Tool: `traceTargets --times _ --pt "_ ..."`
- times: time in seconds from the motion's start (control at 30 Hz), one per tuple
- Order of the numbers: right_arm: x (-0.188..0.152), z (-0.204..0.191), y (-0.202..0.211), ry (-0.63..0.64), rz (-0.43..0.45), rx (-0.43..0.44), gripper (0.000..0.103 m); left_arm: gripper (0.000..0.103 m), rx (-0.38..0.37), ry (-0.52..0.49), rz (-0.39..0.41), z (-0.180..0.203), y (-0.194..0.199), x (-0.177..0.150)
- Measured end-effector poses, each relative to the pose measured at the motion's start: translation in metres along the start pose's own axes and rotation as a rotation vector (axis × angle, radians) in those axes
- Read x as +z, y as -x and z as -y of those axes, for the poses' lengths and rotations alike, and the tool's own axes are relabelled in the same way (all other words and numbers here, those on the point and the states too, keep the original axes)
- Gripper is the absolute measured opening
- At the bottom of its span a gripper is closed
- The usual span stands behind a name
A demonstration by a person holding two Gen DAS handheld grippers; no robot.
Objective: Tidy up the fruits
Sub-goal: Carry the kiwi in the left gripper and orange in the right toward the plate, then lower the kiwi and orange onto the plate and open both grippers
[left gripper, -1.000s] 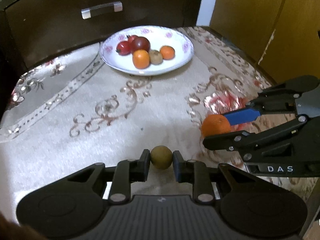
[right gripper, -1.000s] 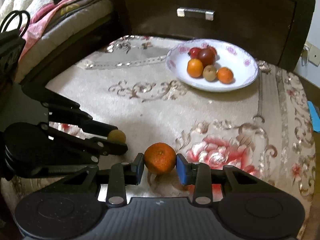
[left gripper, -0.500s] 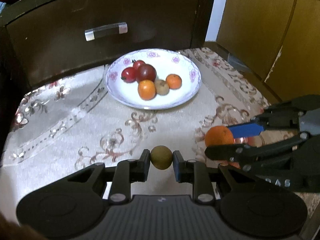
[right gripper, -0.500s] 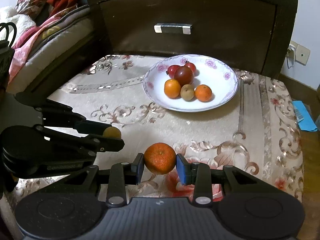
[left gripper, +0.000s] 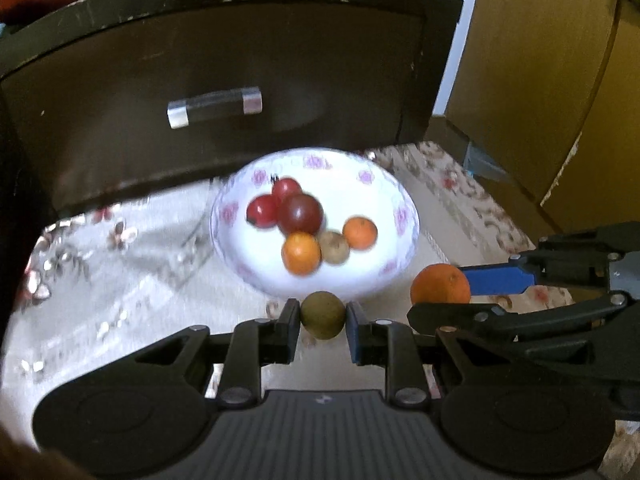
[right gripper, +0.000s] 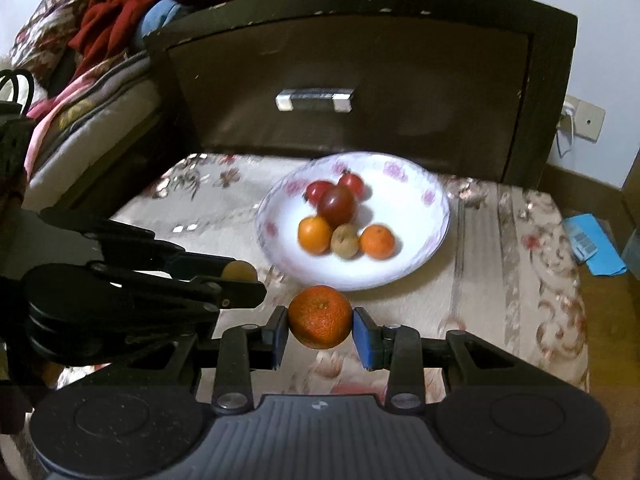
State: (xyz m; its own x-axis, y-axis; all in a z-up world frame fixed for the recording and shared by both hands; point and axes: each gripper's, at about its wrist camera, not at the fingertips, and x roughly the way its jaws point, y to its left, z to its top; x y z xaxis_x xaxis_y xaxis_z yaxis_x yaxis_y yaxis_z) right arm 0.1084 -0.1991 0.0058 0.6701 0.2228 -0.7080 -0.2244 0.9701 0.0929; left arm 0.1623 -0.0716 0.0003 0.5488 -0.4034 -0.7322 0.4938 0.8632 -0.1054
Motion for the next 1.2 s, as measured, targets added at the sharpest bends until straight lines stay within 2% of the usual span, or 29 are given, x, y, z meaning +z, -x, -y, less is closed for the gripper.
traceTargets --times 0.3,0.83,0.9,0.97,1.2 --pt "0.023 0.013 -0.021 0.000 0.029 -0.024 0.030 0.031 0.036 0.017 0.014 -0.013 -0.022 0.019" --pt "0.028 0.020 -0.045 0.001 0.016 -0.044 0.031 0.031 0.044 0.020 0.020 -0.017 -0.034 0.024" --pt "0.029 0.020 -0.044 0.001 0.023 -0.049 0.039 0.031 0.045 0.022 0.026 -0.017 -0.033 0.025" --pt "0.030 0.022 -0.042 -0.004 0.036 -0.050 0.042 0.031 0.045 0.029 0.027 -0.018 -0.031 0.025" --pt "0.032 0.027 -0.035 -0.027 0.053 -0.058 0.043 0.032 0.054 0.052 0.018 -0.022 -0.028 0.026"
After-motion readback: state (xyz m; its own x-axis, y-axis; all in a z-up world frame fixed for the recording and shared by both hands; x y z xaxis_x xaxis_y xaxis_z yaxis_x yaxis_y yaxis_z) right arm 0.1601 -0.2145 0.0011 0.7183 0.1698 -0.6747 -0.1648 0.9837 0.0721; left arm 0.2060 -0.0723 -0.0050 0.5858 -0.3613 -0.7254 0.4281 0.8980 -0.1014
